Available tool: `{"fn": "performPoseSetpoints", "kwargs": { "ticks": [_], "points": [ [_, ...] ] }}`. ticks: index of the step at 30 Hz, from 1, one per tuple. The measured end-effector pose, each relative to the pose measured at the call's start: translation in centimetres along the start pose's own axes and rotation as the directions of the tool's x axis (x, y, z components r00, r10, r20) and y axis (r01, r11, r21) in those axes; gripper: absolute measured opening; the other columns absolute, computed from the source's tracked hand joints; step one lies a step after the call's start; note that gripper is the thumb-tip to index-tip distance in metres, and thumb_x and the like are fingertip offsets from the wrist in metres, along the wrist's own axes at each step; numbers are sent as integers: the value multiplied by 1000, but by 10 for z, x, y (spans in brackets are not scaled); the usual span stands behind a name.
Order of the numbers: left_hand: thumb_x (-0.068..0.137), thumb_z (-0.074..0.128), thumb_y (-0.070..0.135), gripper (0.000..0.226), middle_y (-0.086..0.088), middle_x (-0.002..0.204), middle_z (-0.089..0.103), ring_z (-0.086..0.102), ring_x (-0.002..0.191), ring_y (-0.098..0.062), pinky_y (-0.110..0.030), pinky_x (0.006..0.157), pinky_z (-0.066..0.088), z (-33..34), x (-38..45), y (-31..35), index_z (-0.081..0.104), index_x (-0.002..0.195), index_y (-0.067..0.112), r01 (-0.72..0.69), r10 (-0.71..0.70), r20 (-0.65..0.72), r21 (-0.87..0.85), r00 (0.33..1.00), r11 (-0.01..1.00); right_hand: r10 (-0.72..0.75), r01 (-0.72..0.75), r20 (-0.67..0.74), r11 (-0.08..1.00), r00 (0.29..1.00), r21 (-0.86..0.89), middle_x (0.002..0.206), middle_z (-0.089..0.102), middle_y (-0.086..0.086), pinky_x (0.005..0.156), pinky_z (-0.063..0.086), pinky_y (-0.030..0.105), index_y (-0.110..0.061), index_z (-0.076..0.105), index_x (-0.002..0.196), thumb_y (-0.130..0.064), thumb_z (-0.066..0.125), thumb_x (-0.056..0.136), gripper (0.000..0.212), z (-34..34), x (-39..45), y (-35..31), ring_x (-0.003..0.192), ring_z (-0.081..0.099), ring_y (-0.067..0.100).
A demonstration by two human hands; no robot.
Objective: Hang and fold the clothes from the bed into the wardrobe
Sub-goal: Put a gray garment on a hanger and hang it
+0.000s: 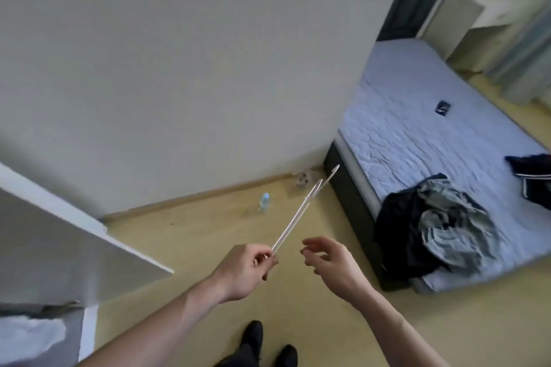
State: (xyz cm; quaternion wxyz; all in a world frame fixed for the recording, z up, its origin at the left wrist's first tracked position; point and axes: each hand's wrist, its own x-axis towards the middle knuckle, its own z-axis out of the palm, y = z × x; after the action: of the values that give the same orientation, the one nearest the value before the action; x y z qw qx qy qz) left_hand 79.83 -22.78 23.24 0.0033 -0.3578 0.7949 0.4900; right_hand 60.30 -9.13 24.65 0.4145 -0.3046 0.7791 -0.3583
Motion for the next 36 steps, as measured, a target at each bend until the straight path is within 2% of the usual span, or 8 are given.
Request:
{"fn": "performPoseSetpoints", "kwargs": {
  "ticks": [4,8,11,14,21,28,31,36],
  "points": [
    [99,62,46,23,11,66,69,54,53,-4,-22,54,44,18,53,56,72,89,28,-163,157,92,56,983,985,55,-38,-169,994,984,103,95,78,-6,80,62,41,-33,72,105,-30,70,93,13,-49,-9,16,86,74,11],
    [99,63,43,23,7,69,72,56,50,0,-17,51,44,58,90,121,75,92,24,-300,284,221,41,933,953,96,-34,-307,979,947,203,92,78,-3,78,61,36,-34,73,105,-35,70,93,12,-102,-28,44,85,74,13],
    [99,63,40,21,8,68,72,58,52,-5,-21,51,46,98,113,167,74,87,26,-344,318,289,40,903,938,144,-37,-378,960,914,277,93,77,-3,78,60,35,-34,74,106,-34,70,94,13,-144,-38,70,85,74,14],
    [97,65,36,23,15,62,68,56,49,1,-17,50,45,143,135,207,76,85,21,-386,351,316,54,881,921,195,-37,-431,937,881,348,96,78,-4,79,59,36,-32,74,108,-32,68,96,13,-190,-45,101,86,75,14],
    [92,69,45,26,18,59,66,58,54,1,-20,55,47,250,173,289,78,81,24,-437,380,336,112,862,893,291,-69,-439,888,850,455,96,79,-3,65,56,27,-28,75,106,-36,65,99,15,-307,-52,169,80,74,13],
    [87,64,63,35,13,67,71,62,59,-6,-29,57,49,329,214,347,78,84,31,-462,375,398,150,837,874,352,-108,-372,835,859,539,96,79,1,71,58,28,-14,76,100,-32,65,100,20,-406,-37,212,88,77,16],
    [83,60,73,40,18,66,67,56,56,-1,-20,55,42,350,244,364,75,86,35,-468,333,453,227,827,854,369,-120,-358,821,858,558,94,79,-1,69,57,26,-9,75,98,-26,64,101,20,-438,-21,231,84,76,12],
    [89,48,68,41,17,72,70,61,63,-2,-29,66,53,372,327,386,70,87,33,-398,208,465,359,860,844,426,-139,-386,799,818,586,96,80,0,68,55,27,-8,72,97,-22,61,103,19,-501,14,264,77,72,11]
  ]
}}
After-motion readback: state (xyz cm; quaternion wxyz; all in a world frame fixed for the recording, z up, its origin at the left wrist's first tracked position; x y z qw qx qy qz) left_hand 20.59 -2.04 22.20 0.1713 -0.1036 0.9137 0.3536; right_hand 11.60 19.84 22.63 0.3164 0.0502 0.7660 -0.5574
